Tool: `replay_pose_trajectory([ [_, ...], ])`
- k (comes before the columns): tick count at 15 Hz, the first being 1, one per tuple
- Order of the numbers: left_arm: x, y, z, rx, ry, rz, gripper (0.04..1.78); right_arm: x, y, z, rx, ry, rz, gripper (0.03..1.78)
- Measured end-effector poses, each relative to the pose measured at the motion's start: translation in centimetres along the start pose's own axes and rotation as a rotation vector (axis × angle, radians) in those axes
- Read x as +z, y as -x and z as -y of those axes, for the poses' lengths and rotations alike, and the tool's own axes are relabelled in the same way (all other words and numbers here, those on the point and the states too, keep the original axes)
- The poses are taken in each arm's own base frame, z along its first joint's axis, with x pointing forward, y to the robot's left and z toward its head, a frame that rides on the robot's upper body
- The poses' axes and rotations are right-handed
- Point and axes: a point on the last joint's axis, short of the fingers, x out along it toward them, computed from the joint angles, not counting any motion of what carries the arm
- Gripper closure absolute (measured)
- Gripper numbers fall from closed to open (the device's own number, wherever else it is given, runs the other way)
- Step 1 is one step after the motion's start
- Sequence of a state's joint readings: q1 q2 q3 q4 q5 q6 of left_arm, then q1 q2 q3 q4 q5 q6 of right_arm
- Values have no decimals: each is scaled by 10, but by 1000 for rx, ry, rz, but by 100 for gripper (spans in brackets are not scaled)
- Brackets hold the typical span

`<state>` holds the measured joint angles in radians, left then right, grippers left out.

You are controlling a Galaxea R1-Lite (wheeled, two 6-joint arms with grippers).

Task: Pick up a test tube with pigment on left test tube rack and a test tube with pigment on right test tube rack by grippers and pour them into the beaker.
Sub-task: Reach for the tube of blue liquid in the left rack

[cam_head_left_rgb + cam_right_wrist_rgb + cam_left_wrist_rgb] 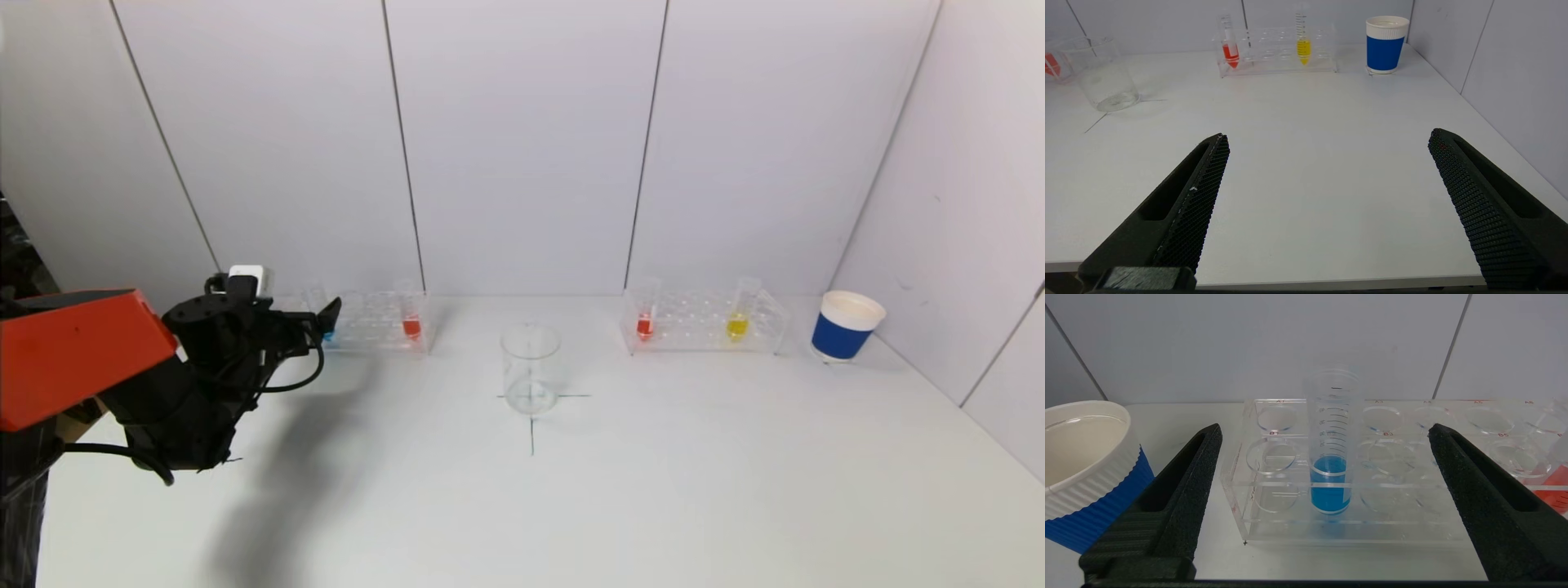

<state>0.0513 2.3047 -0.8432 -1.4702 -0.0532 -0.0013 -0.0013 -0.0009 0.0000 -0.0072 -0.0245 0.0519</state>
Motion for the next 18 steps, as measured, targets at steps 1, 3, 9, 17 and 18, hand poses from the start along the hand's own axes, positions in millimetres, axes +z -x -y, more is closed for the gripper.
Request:
replay_pose_trajectory([
  [1,-2,-3,0,0,0,1,6,0,0,0,1,0,0,4],
  [3,-4,-7,0,0,0,2,6,0,0,0,0,0,0,4],
  [9,-5,-18,-1,-2,-8,27,6,0,0,0,0,0,0,4],
  [17,-5,-29,0,-2,-9,37,6,0,0,0,0,0,0,4],
  [18,-4,-30,0,-2,-9,41,6,0,0,0,0,0,0,4],
])
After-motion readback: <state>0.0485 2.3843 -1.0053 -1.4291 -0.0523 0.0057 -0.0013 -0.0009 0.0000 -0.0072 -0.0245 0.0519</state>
